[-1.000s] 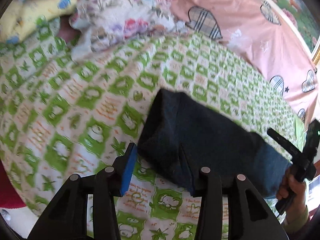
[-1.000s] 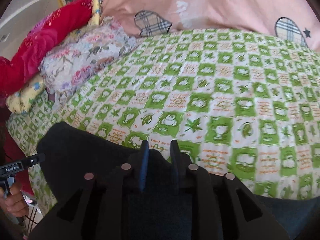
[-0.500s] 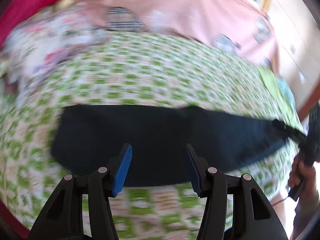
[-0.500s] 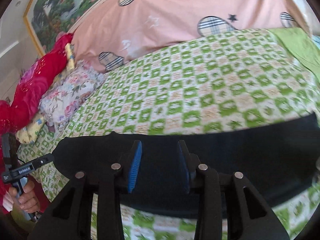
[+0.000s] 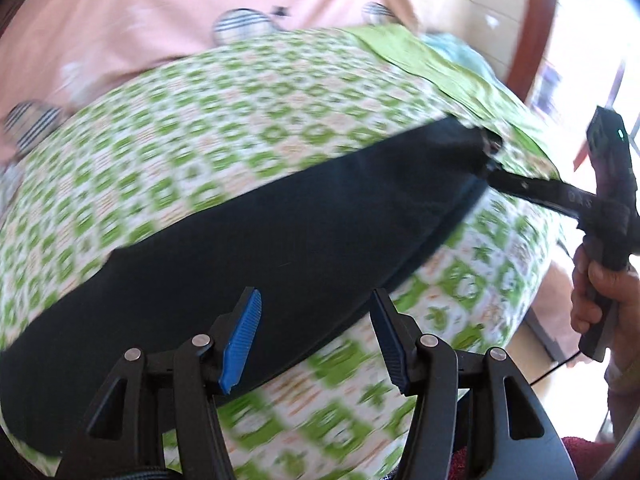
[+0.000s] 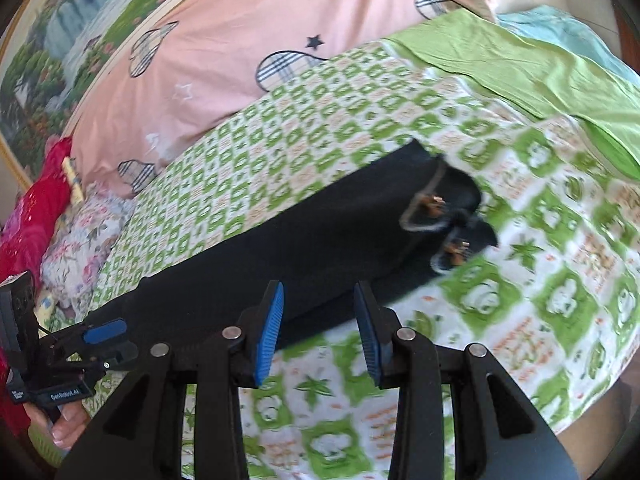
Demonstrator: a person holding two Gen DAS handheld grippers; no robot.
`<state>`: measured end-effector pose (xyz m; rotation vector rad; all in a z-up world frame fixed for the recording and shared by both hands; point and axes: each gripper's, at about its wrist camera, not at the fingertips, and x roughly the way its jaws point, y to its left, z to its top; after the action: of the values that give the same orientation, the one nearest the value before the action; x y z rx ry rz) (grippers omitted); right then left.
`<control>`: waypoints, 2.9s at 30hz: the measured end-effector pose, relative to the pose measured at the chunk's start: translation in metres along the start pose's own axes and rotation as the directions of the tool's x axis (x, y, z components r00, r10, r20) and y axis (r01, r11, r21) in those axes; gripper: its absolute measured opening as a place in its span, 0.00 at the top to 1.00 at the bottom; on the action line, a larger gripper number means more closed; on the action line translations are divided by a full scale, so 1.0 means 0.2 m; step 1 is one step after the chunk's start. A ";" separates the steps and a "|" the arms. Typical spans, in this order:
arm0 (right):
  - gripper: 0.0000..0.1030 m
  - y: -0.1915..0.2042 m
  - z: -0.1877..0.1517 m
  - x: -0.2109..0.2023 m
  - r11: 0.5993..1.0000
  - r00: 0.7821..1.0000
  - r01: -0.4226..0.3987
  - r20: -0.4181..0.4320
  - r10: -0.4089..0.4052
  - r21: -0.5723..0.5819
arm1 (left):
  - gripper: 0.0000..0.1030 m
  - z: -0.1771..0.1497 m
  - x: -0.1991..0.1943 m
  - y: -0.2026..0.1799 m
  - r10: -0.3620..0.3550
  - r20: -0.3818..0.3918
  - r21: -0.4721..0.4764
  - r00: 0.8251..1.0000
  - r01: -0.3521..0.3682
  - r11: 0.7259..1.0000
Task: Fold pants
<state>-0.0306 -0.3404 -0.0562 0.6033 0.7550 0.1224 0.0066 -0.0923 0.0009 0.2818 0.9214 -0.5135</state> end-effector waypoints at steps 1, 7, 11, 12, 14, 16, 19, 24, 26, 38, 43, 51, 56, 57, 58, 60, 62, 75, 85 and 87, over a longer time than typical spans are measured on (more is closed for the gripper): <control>0.63 -0.02 0.00 -0.01 1.000 1.000 0.001 0.004 -0.001 0.010 | 0.44 0.02 0.03 -0.04 -0.010 -0.014 0.022 1.000 0.010 1.000; 0.63 -0.12 0.04 -0.01 0.999 1.000 0.014 0.018 -0.015 0.052 | 0.44 0.08 0.20 -0.16 -0.019 -0.080 0.141 0.997 0.030 0.989; 0.63 -0.18 0.07 0.02 0.996 1.000 0.016 0.022 -0.018 0.082 | 0.45 0.10 0.28 -0.16 -0.007 -0.110 0.165 0.994 0.025 0.986; 0.63 -0.19 0.08 0.02 0.996 1.000 0.013 0.024 -0.015 0.088 | 0.45 0.10 0.30 -0.16 -0.003 -0.119 0.170 0.993 0.024 0.985; 0.63 -0.19 0.09 0.04 0.996 1.000 0.011 0.025 -0.013 0.088 | 0.45 0.11 0.33 -0.16 -0.006 -0.132 0.178 0.991 0.030 0.984; 0.63 -0.19 0.10 0.06 0.996 1.000 0.009 0.027 -0.012 0.090 | 0.48 0.11 0.36 -0.16 -0.020 -0.157 0.188 0.987 0.049 0.981; 0.63 -0.19 0.11 0.09 0.995 1.000 0.012 0.023 -0.015 0.096 | 0.59 0.10 0.40 -0.16 -0.017 -0.179 0.213 0.984 0.056 0.976; 0.69 -0.18 0.12 0.11 0.996 1.000 0.008 0.026 -0.010 0.088 | 0.93 0.10 0.40 -0.18 -0.013 -0.161 0.263 0.987 0.056 0.963; 0.93 -0.18 0.12 0.09 0.997 0.999 0.013 0.037 -0.016 0.080 | 0.95 0.10 0.37 -0.18 -0.010 -0.144 0.280 0.989 0.050 0.959; 0.94 -0.23 0.06 0.05 0.994 1.000 0.006 0.004 -0.006 0.105 | 0.91 0.07 0.30 -0.17 -0.069 -0.169 0.272 0.983 0.114 0.955; 0.72 -0.25 0.05 -0.01 0.992 1.000 0.010 0.021 -0.013 0.127 | 0.70 0.12 0.23 -0.16 -0.121 -0.158 0.259 0.980 0.159 0.953; 0.56 -0.33 0.03 -0.03 0.981 0.999 -0.025 0.047 0.016 0.191 | 0.57 0.42 0.22 -0.15 -0.160 -0.109 0.201 0.981 0.179 0.963; 0.56 -0.35 0.03 0.02 0.974 0.998 -0.051 0.047 0.042 0.221 | 0.50 0.63 0.38 -0.21 -0.211 -0.163 0.193 0.964 0.240 0.951; 0.56 -0.36 0.03 0.03 0.973 0.998 -0.055 0.049 0.045 0.226 | 0.46 0.67 0.42 -0.23 -0.223 -0.174 0.197 0.959 0.255 0.946; 0.56 -0.36 0.03 0.03 0.970 0.997 -0.063 0.052 0.052 0.235 | 0.44 0.70 0.45 -0.25 -0.239 -0.188 0.205 0.953 0.276 0.939; 0.56 -0.39 0.02 0.04 0.964 0.995 -0.085 0.062 0.072 0.254 | 0.41 0.76 0.53 -0.31 -0.258 -0.218 0.226 0.941 0.306 0.925; 0.56 -0.39 0.02 0.04 0.961 0.994 -0.099 0.072 0.083 0.258 | 0.41 0.81 0.61 -0.36 -0.259 -0.246 0.247 0.934 0.319 0.915; 0.64 -0.34 0.01 0.10 0.987 0.994 -0.085 0.082 0.075 0.134 | 0.76 0.98 0.98 -0.58 -0.349 -0.352 0.216 0.868 0.438 0.873; 0.88 -0.37 0.05 0.06 0.958 0.969 -0.230 0.133 0.209 0.173 | 0.90 0.99 0.80 -0.54 -0.397 -0.251 0.219 0.883 0.451 0.865; 0.88 -0.34 0.07 0.03 0.946 0.954 -0.284 0.147 0.262 0.157 | 0.91 1.00 0.71 -0.50 -0.418 -0.214 0.208 0.883 0.459 0.864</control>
<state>-0.0242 -0.4011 -0.0903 0.8765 0.5610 0.2740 0.1596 -0.3084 -0.0011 0.3492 1.0862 -1.0510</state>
